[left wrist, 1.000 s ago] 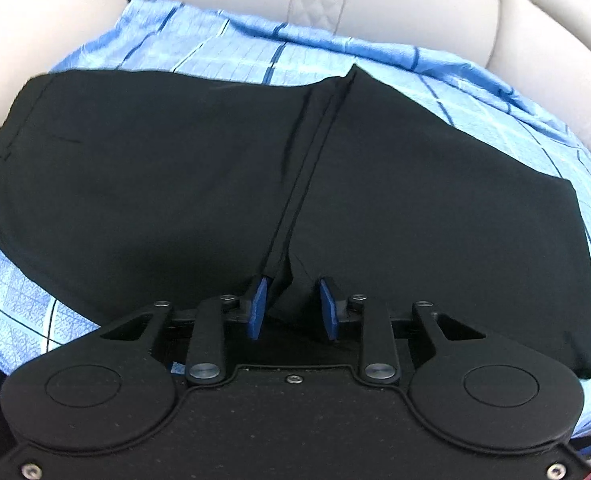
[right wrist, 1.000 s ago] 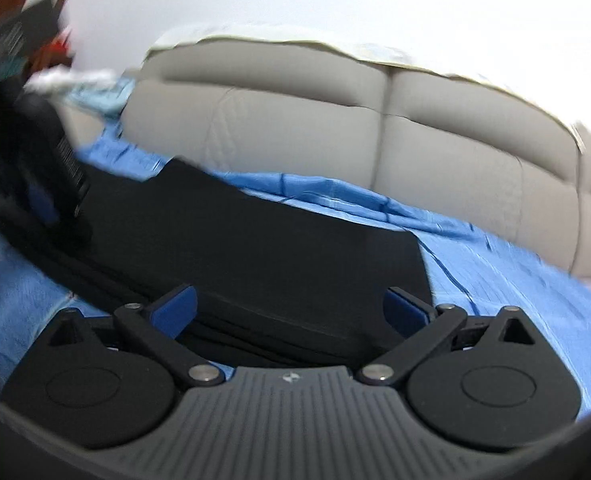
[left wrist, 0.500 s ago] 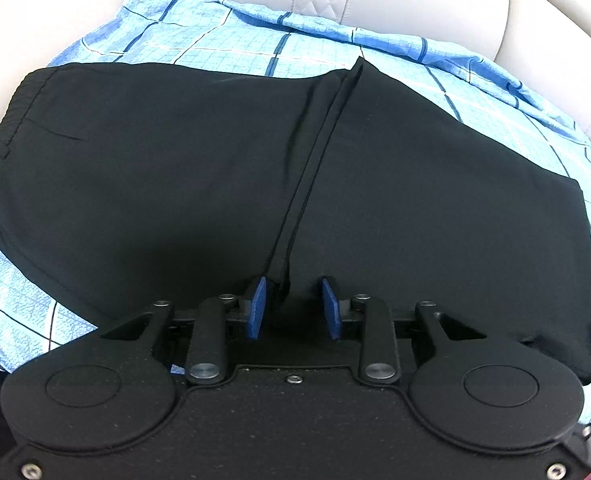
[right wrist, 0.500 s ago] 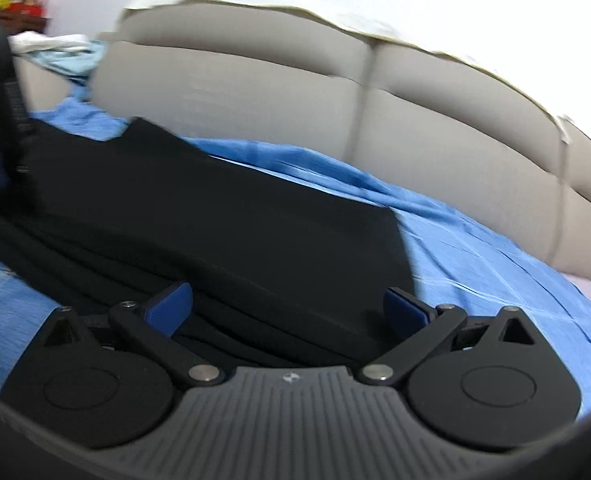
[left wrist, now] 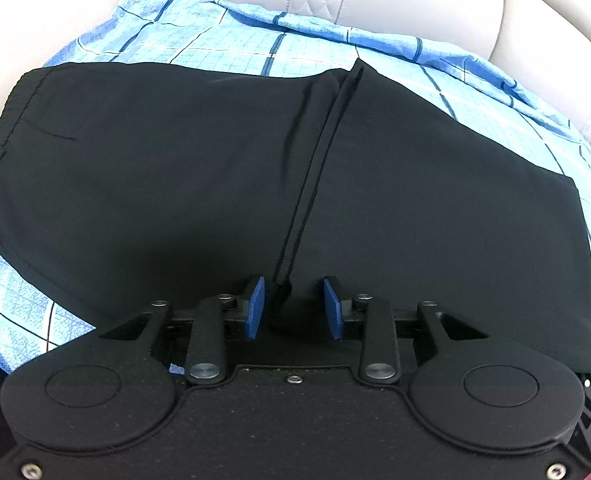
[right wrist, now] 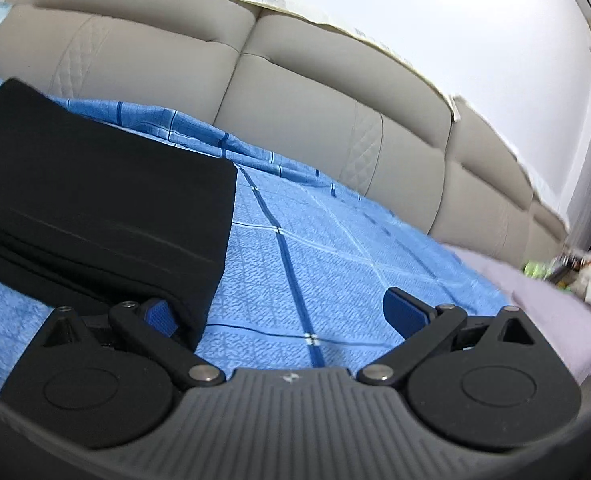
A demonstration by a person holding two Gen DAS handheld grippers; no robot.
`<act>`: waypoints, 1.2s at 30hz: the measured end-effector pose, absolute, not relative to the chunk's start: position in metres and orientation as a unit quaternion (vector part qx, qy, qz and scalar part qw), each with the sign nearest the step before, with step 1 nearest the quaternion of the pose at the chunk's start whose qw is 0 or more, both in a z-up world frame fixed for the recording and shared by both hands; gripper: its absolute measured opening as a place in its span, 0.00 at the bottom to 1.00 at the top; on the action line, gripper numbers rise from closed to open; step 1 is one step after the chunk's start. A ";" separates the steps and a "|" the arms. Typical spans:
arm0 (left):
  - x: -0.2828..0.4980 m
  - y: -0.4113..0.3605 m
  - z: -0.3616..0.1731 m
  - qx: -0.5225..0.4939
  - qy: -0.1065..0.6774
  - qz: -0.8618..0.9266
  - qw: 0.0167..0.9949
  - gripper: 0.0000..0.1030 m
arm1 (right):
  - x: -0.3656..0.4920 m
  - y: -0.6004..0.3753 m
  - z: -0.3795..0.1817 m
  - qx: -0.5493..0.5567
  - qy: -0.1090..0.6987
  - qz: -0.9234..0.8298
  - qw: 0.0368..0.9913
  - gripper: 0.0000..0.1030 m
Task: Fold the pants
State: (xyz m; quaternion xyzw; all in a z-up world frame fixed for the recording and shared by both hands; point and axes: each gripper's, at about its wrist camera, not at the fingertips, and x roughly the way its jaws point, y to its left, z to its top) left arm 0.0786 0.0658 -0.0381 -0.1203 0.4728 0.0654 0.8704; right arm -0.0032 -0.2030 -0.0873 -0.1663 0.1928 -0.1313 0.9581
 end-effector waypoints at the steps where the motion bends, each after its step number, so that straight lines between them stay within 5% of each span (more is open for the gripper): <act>1: 0.077 0.065 -0.038 -0.118 0.472 0.062 0.871 0.35 | -0.002 -0.208 -0.086 -0.160 0.196 -0.131 0.959 1.00; 15: 0.054 0.043 -0.045 -0.047 0.428 0.044 0.901 0.42 | -0.006 -0.234 -0.074 -0.065 0.228 -0.085 0.968 1.00; 28: 0.026 0.064 -0.044 -0.039 0.385 0.044 0.921 0.89 | -0.014 -0.156 -0.045 -0.062 0.197 0.079 0.975 1.00; 36: 0.020 0.111 -0.041 -0.072 0.365 0.090 0.924 0.91 | 0.042 -0.084 -0.042 -0.042 0.180 0.133 0.974 1.00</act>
